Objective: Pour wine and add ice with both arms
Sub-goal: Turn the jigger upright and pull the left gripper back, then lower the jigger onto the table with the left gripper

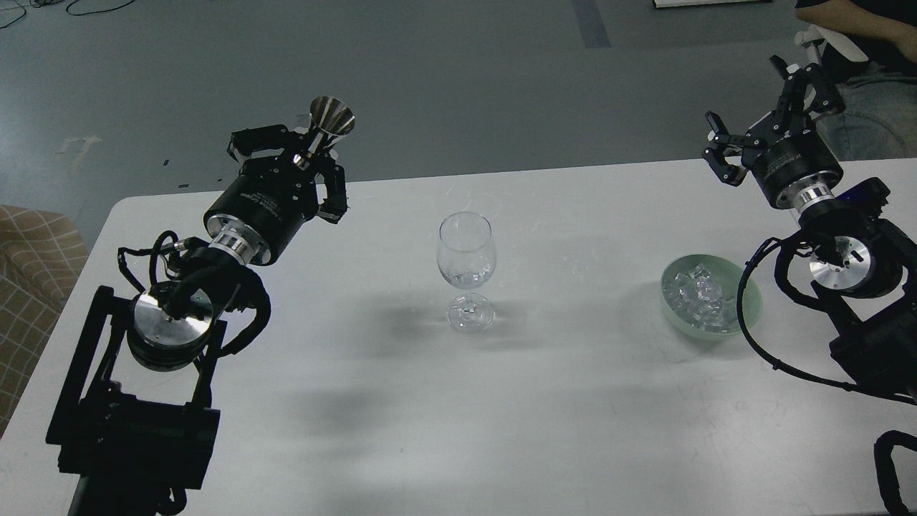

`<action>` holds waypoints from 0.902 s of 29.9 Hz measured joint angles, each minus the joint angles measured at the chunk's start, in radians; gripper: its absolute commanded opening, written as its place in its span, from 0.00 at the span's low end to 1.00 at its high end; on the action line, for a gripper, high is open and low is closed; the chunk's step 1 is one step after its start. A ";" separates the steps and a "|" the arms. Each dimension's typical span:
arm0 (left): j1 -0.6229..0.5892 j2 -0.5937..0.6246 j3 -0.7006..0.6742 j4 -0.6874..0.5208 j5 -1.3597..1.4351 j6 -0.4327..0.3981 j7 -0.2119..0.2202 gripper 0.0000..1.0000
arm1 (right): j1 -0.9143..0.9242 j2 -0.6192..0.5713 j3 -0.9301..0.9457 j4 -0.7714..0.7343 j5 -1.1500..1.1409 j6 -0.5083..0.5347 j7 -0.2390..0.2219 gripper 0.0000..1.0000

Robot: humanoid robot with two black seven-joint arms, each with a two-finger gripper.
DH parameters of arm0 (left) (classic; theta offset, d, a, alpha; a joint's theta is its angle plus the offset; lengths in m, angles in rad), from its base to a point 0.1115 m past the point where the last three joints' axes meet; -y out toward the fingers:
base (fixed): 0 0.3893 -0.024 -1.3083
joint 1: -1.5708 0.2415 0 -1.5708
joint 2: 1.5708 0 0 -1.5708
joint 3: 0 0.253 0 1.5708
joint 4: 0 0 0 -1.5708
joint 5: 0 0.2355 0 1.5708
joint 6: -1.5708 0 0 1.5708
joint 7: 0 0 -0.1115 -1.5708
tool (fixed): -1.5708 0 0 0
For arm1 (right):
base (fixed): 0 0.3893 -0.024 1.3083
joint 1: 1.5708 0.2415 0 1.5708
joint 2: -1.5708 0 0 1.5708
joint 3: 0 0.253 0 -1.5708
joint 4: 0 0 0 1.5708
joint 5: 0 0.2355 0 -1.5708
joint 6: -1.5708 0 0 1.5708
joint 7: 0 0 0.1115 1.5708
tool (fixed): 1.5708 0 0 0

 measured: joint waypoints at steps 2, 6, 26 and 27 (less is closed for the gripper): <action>0.041 -0.003 -0.032 0.000 -0.073 -0.001 -0.043 0.12 | -0.001 0.000 0.000 0.000 0.000 0.000 -0.001 1.00; 0.111 0.002 -0.056 0.000 -0.176 -0.014 -0.125 0.13 | -0.003 0.003 -0.001 0.000 0.000 0.000 -0.001 1.00; 0.217 -0.001 -0.061 0.299 -0.210 -0.296 -0.234 0.18 | -0.010 0.004 -0.001 0.000 0.000 -0.001 -0.001 1.00; 0.216 -0.001 -0.062 0.321 -0.210 -0.311 -0.236 0.18 | -0.011 0.003 -0.001 0.000 0.000 -0.001 -0.001 1.00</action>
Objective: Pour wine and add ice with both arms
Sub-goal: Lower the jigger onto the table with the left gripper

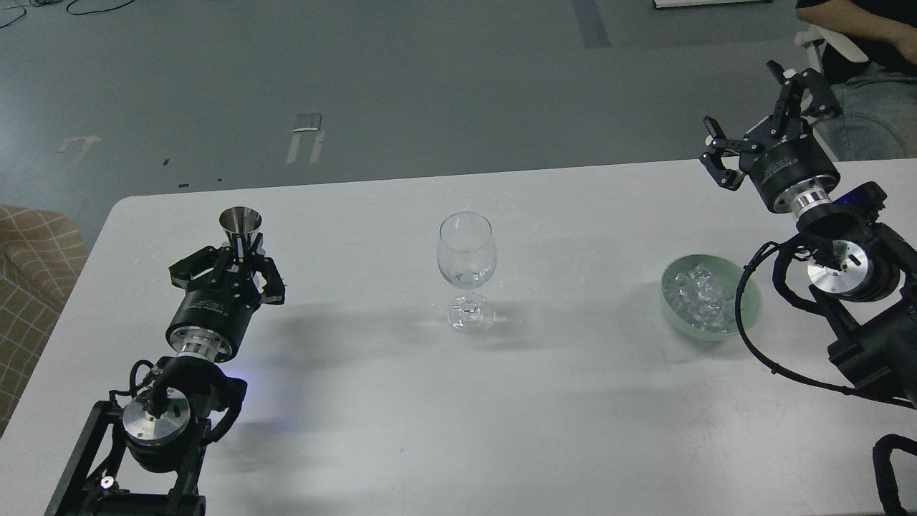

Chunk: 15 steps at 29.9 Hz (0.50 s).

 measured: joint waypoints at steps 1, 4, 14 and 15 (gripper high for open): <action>-0.002 0.000 0.000 0.018 0.000 -0.012 -0.002 0.19 | -0.001 -0.001 0.000 0.000 0.000 0.000 0.000 1.00; -0.008 -0.001 0.001 0.068 0.000 -0.037 -0.010 0.21 | -0.003 -0.002 0.001 0.000 0.000 0.000 0.000 1.00; -0.050 -0.001 0.000 0.195 0.000 -0.077 -0.033 0.24 | -0.005 -0.003 0.001 0.000 0.000 0.000 0.001 1.00; -0.055 -0.001 0.000 0.207 0.000 -0.077 -0.036 0.25 | -0.005 -0.003 0.001 0.000 0.000 0.000 0.001 1.00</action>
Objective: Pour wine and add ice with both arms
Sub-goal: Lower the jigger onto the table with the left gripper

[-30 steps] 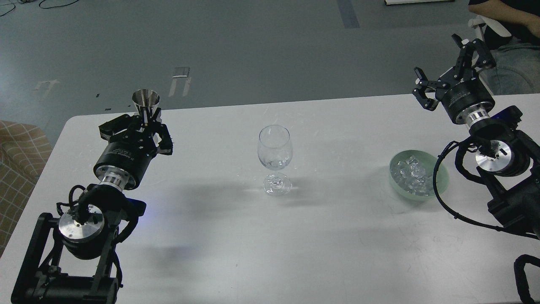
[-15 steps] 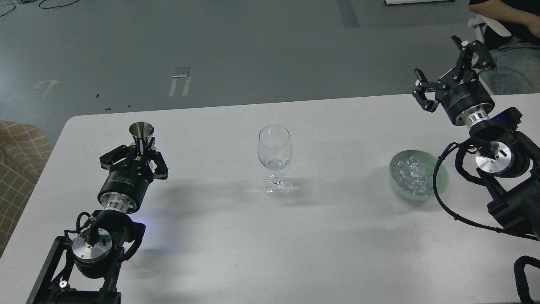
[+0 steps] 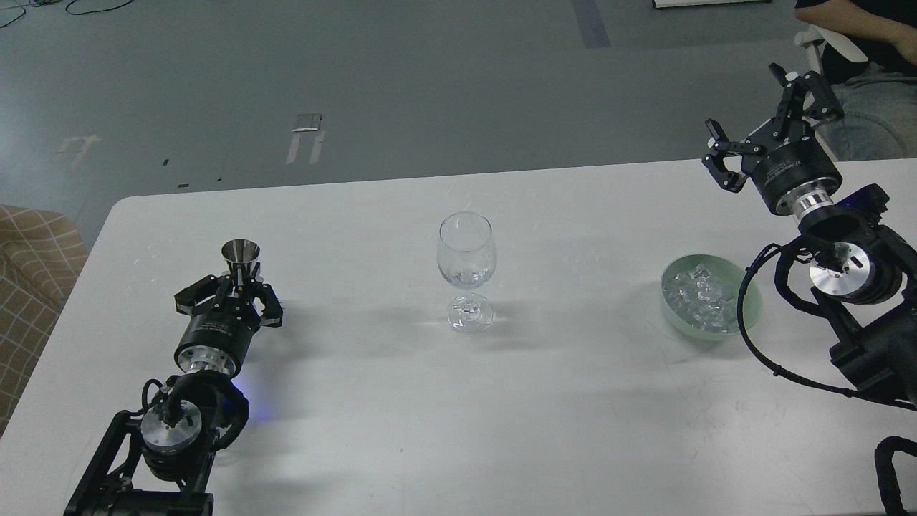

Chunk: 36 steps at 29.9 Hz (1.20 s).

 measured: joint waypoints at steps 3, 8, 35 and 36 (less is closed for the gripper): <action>-0.007 0.000 0.000 0.015 0.000 -0.001 -0.004 0.32 | 0.000 0.001 0.000 0.000 0.000 0.000 0.000 1.00; -0.018 0.000 0.001 0.019 0.002 -0.001 -0.004 0.36 | 0.000 0.001 0.000 0.000 -0.001 0.000 0.000 1.00; -0.018 0.005 0.012 0.024 0.014 0.007 -0.003 0.57 | -0.001 0.001 0.002 -0.001 -0.001 0.000 0.000 1.00; -0.018 0.005 0.012 0.025 0.014 0.007 -0.003 0.57 | -0.001 0.001 0.002 -0.001 -0.001 0.000 0.000 1.00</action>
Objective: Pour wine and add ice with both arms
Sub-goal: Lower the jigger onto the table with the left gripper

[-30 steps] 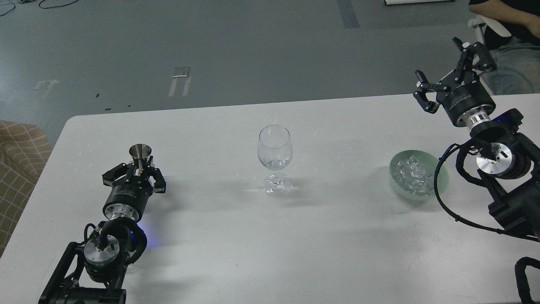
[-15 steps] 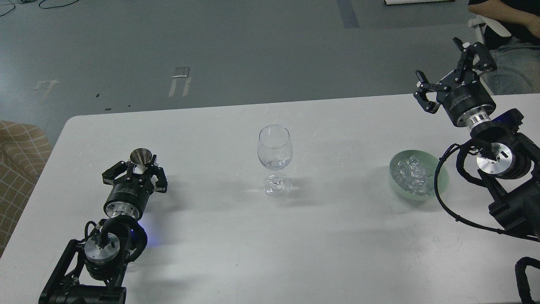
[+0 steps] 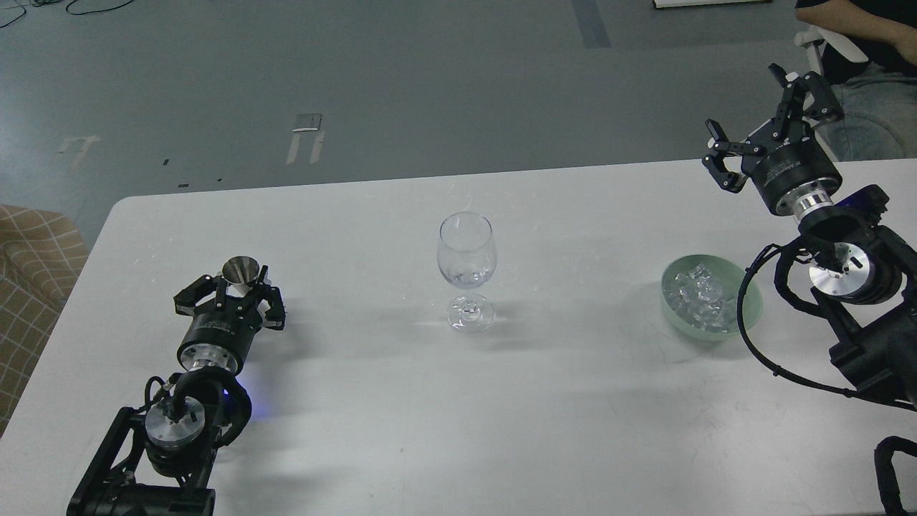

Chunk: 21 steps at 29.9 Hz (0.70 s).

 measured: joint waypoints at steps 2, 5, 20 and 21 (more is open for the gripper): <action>0.000 0.000 0.001 0.000 0.001 0.000 0.003 0.57 | 0.000 0.000 0.000 0.000 0.000 0.000 0.000 1.00; 0.000 0.000 0.003 0.000 0.002 0.001 0.003 0.62 | 0.000 0.000 0.000 0.001 0.000 0.000 0.000 1.00; 0.003 0.005 0.006 0.000 0.005 0.003 0.013 0.97 | 0.001 0.001 -0.002 0.001 0.001 0.000 0.000 1.00; 0.004 0.006 0.006 0.000 0.005 0.003 0.013 0.98 | 0.001 0.001 -0.002 0.001 0.001 0.000 0.000 1.00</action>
